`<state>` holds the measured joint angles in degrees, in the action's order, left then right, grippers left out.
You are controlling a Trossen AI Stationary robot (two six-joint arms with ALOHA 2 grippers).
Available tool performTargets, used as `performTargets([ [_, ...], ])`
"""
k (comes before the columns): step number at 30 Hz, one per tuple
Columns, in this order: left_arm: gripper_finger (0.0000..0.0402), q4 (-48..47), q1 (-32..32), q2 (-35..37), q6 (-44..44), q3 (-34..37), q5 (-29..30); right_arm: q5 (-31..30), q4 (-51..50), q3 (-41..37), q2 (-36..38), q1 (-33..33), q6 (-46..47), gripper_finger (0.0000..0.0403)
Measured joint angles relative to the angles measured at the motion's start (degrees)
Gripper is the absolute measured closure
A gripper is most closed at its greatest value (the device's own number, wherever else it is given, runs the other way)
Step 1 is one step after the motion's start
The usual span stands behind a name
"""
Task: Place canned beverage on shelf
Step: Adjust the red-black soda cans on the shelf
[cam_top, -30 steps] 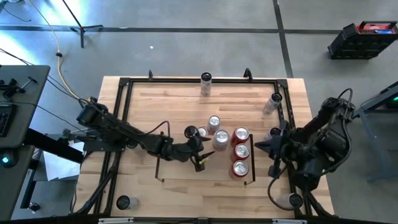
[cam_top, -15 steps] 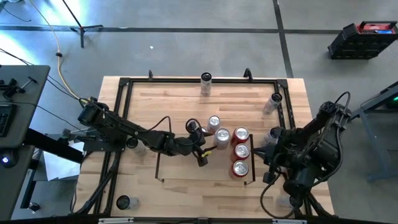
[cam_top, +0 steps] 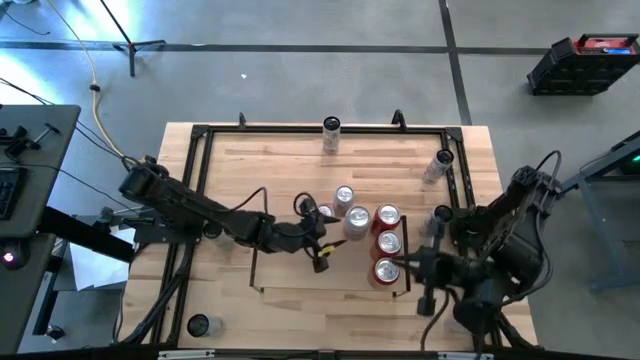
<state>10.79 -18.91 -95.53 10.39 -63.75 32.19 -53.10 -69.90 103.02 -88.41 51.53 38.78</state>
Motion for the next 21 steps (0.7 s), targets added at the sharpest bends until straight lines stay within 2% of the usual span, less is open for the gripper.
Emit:
performTargets([
  [3, 0.0147, -1.1, -1.6, 2.1, 0.0, 0.0, 0.0, 0.3, 0.4, 0.0, -2.2, 0.0, -1.3, 0.0402],
  [8, 0.0147, -1.3, -5.2, 4.4, 0.0, 0.0, 0.1, 5.1, -0.6, 0.0, -6.2, -0.5, -1.0, 0.0402],
  [17, 0.0147, -1.1, -9.1, 4.7, 0.0, 0.0, 0.1, 8.1, -7.8, 0.0, -7.3, -1.3, 8.6, 0.0402],
  [21, 0.0147, -0.9, -9.4, 4.7, 0.0, 0.0, 0.1, 8.7, -8.3, 0.0, -7.3, -1.3, 9.2, 0.0402],
])
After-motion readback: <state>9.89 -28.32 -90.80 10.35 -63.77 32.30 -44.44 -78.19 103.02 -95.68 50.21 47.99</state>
